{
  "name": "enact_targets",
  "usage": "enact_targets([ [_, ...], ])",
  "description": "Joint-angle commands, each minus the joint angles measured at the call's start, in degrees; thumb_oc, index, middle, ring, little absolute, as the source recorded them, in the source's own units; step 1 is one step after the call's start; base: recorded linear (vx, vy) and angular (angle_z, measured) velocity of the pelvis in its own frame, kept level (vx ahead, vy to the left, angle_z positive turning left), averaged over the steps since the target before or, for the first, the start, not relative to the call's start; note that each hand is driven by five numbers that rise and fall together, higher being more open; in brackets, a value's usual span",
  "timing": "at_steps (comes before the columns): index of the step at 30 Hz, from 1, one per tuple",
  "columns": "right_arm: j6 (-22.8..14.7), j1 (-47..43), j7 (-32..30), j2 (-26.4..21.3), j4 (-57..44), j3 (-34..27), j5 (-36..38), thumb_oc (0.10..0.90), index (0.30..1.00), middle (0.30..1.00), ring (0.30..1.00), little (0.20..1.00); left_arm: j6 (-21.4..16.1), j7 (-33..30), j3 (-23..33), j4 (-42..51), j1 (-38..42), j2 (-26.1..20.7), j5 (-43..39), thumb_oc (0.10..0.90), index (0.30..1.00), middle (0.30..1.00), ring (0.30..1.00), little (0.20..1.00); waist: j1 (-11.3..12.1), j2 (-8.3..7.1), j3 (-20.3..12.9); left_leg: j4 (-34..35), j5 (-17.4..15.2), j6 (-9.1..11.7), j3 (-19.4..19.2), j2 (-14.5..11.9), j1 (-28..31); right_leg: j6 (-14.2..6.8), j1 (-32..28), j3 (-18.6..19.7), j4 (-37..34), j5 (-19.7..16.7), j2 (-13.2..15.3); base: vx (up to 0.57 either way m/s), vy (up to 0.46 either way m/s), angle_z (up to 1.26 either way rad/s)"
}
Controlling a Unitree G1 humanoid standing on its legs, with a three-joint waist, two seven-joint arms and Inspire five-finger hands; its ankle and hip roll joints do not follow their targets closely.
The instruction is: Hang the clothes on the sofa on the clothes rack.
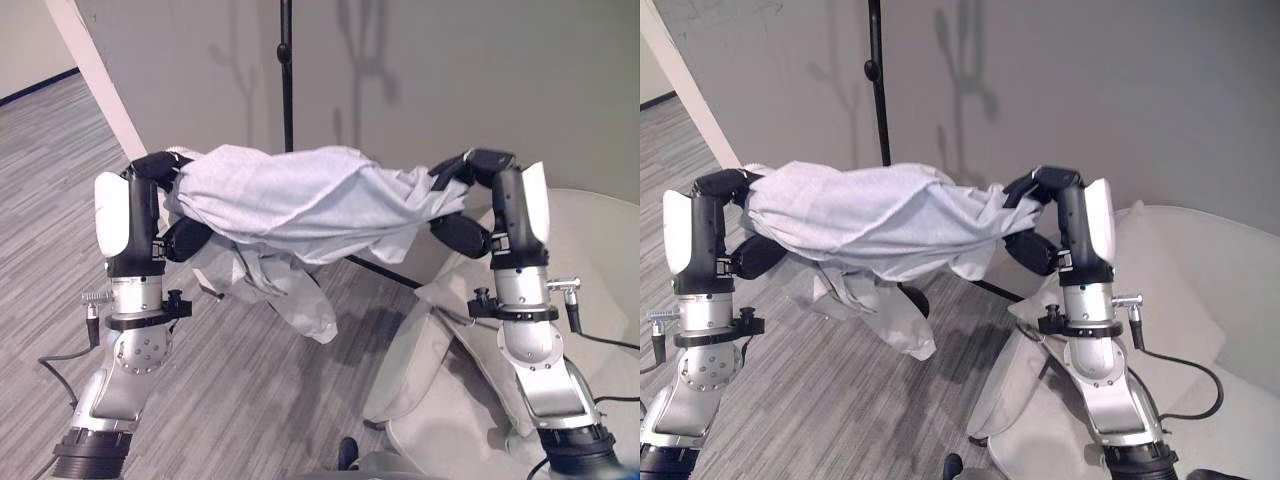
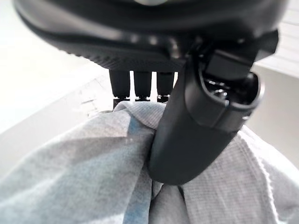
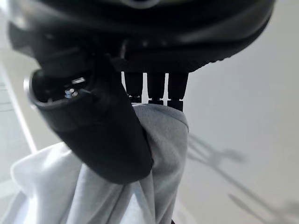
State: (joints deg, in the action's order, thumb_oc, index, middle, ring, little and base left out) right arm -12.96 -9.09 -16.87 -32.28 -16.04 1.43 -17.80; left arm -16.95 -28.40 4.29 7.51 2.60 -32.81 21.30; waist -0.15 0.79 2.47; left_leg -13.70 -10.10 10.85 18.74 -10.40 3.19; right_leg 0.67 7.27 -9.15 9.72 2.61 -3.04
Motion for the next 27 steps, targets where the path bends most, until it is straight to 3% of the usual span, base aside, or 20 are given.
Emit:
enact_targets([
  [1,-0.54,-4.20,-9.66,-1.54,-0.86,-7.29,-0.51,0.400,0.300,0.300,0.300,0.300,0.47,-9.04,11.43,0.79,5.20,-4.36,0.78,0.400,0.300,0.300,0.300,0.300,0.43,-2.19,-3.43,-7.36,13.35,-5.38,-7.06,4.38,4.79,-4.34,-4.00,1.79,-14.32,-8.45,1.19,0.19,-0.044,0.23],
  [3,-0.23,-5.67,-10.03,-1.57,-0.11,-6.49,-0.52,0.400,0.300,0.300,0.300,0.300,0.44,-9.12,10.88,0.06,6.38,-4.35,0.48,0.400,0.300,0.300,0.300,0.300,0.90,-2.77,-2.38,-9.85,13.29,-6.22,-9.13,3.53,2.72,-4.10,-5.16,2.25,-14.34,-7.79,1.86,0.14,-0.039,0.13],
  [4,0.06,-6.77,-10.18,-1.17,0.00,-6.14,-0.23,0.400,0.300,0.300,0.300,0.300,0.51,-9.21,10.35,-0.91,8.26,-4.79,0.22,0.400,0.300,0.300,0.300,0.300,0.96,-4.56,-1.37,-7.79,10.65,-7.81,-15.31,-0.17,-0.48,-4.52,-6.67,1.96,-14.45,-7.04,3.76,0.11,0.001,0.17],
  [5,-0.02,-6.96,-10.26,-1.01,-0.09,-6.39,-0.14,0.400,0.300,0.300,0.300,0.300,0.71,-9.19,10.45,-1.17,8.78,-5.20,0.74,0.400,0.300,0.300,0.300,0.300,1.22,-4.97,-1.03,-4.70,8.74,-7.91,-17.93,-1.46,-1.74,-4.90,-7.31,1.65,-14.64,-6.61,4.40,0.14,0.002,0.52],
  [6,-0.02,-7.03,-10.23,-0.90,-0.12,-6.46,-0.13,0.400,0.300,0.300,0.300,0.300,0.75,-9.21,10.42,-1.24,8.95,-5.31,0.82,0.400,0.300,0.300,0.300,0.300,1.41,-5.08,-1.07,-4.04,8.60,-8.05,-18.37,-1.46,-1.25,-5.03,-7.32,1.83,-14.61,-6.36,4.44,0.10,0.061,0.51],
  [7,-0.07,-8.18,-10.62,-1.03,0.04,-6.31,-0.10,0.400,0.300,0.300,0.300,0.300,1.08,-9.24,10.10,-1.75,10.05,-6.32,1.16,0.400,0.300,0.300,0.300,0.300,2.83,-5.58,0.04,0.77,6.38,-7.73,-20.20,-0.27,-5.39,-5.28,-8.69,1.78,-14.71,-5.49,5.58,0.07,0.051,0.24],
  [8,-0.08,-8.37,-10.69,-1.06,0.17,-6.38,-0.11,0.400,0.300,0.300,0.300,0.300,1.10,-9.27,9.97,-1.91,10.37,-6.39,1.15,0.400,0.300,0.300,0.300,0.300,2.91,-5.77,0.06,1.03,6.43,-7.83,-20.29,-0.04,-5.35,-5.37,-8.58,1.84,-14.68,-5.35,5.81,0.09,0.131,-0.24],
  [9,-0.02,-9.43,-10.50,-0.83,0.56,-5.66,-0.13,0.400,0.300,0.300,0.300,0.300,1.32,-9.57,9.59,-2.20,11.18,-6.71,1.06,0.400,0.300,0.300,0.300,0.300,4.34,-5.04,0.89,6.40,9.20,-7.10,-19.53,2.33,-9.50,-5.22,-10.46,2.08,-14.65,-4.23,5.54,0.06,0.091,-0.30],
  [10,0.01,-9.60,-10.50,-0.91,0.67,-5.67,-0.14,0.400,0.300,0.300,0.300,0.300,1.35,-9.61,9.53,-2.27,11.36,-6.67,1.08,0.400,0.300,0.300,0.300,0.300,4.29,-5.11,0.90,7.28,9.75,-7.05,-19.50,2.46,-9.18,-5.19,-10.39,2.03,-14.63,-4.14,5.64,0.09,0.124,-0.12],
  [12,-0.06,-11.65,-10.62,-0.61,1.96,-4.02,0.22,0.400,0.300,0.300,0.300,0.300,1.50,-10.65,8.47,-3.14,12.79,-7.40,1.97,0.400,0.300,0.300,0.300,0.300,6.04,-3.96,1.45,14.47,16.18,-5.94,-16.71,4.41,-12.08,-4.66,-13.56,2.79,-14.55,-2.21,4.58,0.14,0.091,-0.17],
  [15,-0.46,-12.41,-10.16,0.10,2.56,-3.05,1.16,0.400,0.300,0.300,0.300,0.300,1.94,-11.35,8.22,-3.07,12.85,-8.02,3.27,0.400,0.300,0.300,0.300,0.300,7.03,-3.42,2.16,16.67,19.15,-5.07,-13.37,3.97,-13.07,-4.24,-15.57,4.61,-13.04,-0.53,3.85,0.16,0.116,-0.45],
  [21,-0.86,-11.14,-9.01,-0.49,2.71,-2.92,2.08,0.400,0.300,0.300,0.300,0.300,1.48,-11.53,9.72,-2.08,9.87,-8.25,3.93,0.400,0.300,0.300,0.300,0.300,8.57,-2.58,0.65,16.02,19.47,-3.40,-8.57,0.64,-10.54,-4.45,-17.88,8.14,-11.55,1.52,4.41,0.11,0.156,-0.58],
  [24,-0.01,-10.22,-9.42,-0.71,2.85,-4.38,1.08,0.400,0.300,0.300,0.300,0.300,1.72,-11.36,9.30,-2.74,10.60,-8.05,3.73,0.400,0.300,0.300,0.300,0.300,7.86,-2.28,-0.12,16.77,18.69,-3.61,-10.56,0.31,-9.39,-5.40,-18.81,7.82,-11.90,1.77,5.55,0.08,0.188,-0.19],
  [27,1.35,-9.18,-11.05,-0.30,2.49,-6.20,-1.27,0.400,0.300,0.300,0.300,0.300,1.88,-11.40,7.85,-4.37,11.84,-8.84,3.79,0.400,0.300,0.300,0.300,0.300,7.22,-2.66,-2.16,18.13,17.43,-4.27,-12.07,1.97,-7.12,-6.81,-18.75,8.00,-11.85,1.50,8.18,0.15,0.320,0.06],
])
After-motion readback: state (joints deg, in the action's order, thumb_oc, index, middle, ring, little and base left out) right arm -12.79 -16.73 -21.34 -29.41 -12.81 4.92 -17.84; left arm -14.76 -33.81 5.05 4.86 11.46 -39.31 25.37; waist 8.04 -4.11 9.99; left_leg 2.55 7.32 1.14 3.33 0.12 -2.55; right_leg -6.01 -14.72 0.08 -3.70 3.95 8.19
